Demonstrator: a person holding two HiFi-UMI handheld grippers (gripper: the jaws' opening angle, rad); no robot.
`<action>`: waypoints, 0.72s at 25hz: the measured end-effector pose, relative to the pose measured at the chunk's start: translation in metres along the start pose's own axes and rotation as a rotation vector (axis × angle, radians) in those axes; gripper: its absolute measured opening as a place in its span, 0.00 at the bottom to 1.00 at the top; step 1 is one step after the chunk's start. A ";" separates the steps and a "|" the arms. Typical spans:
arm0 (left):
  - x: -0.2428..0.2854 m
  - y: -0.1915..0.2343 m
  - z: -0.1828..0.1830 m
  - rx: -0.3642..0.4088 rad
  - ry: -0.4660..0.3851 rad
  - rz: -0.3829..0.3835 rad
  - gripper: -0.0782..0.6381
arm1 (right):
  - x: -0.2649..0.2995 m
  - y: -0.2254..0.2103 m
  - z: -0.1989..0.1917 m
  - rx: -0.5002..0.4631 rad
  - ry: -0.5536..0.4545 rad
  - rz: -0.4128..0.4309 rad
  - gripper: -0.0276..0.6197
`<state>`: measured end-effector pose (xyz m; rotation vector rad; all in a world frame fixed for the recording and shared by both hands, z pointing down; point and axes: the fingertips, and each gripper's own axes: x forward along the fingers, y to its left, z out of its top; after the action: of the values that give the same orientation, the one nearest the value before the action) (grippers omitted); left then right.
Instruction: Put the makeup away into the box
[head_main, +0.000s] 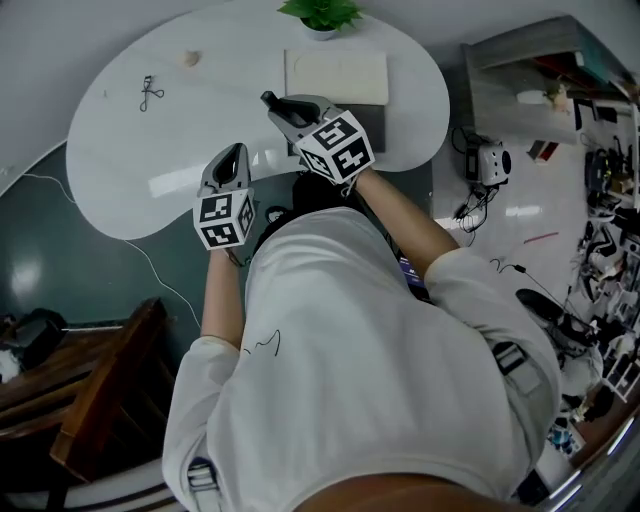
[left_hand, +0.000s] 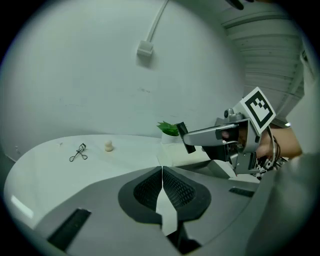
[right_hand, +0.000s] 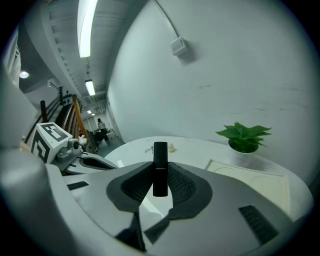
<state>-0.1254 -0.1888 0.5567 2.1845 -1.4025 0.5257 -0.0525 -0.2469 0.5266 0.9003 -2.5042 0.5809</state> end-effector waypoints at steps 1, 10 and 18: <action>0.006 -0.007 0.002 0.012 0.003 -0.024 0.14 | -0.008 -0.007 -0.003 0.018 -0.004 -0.025 0.18; 0.055 -0.062 0.020 0.116 0.029 -0.201 0.14 | -0.072 -0.073 -0.035 0.186 -0.053 -0.239 0.18; 0.083 -0.096 0.024 0.178 0.074 -0.310 0.14 | -0.116 -0.111 -0.071 0.366 -0.080 -0.360 0.18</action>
<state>-0.0030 -0.2291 0.5649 2.4376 -0.9846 0.6277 0.1206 -0.2315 0.5526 1.4953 -2.2553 0.9065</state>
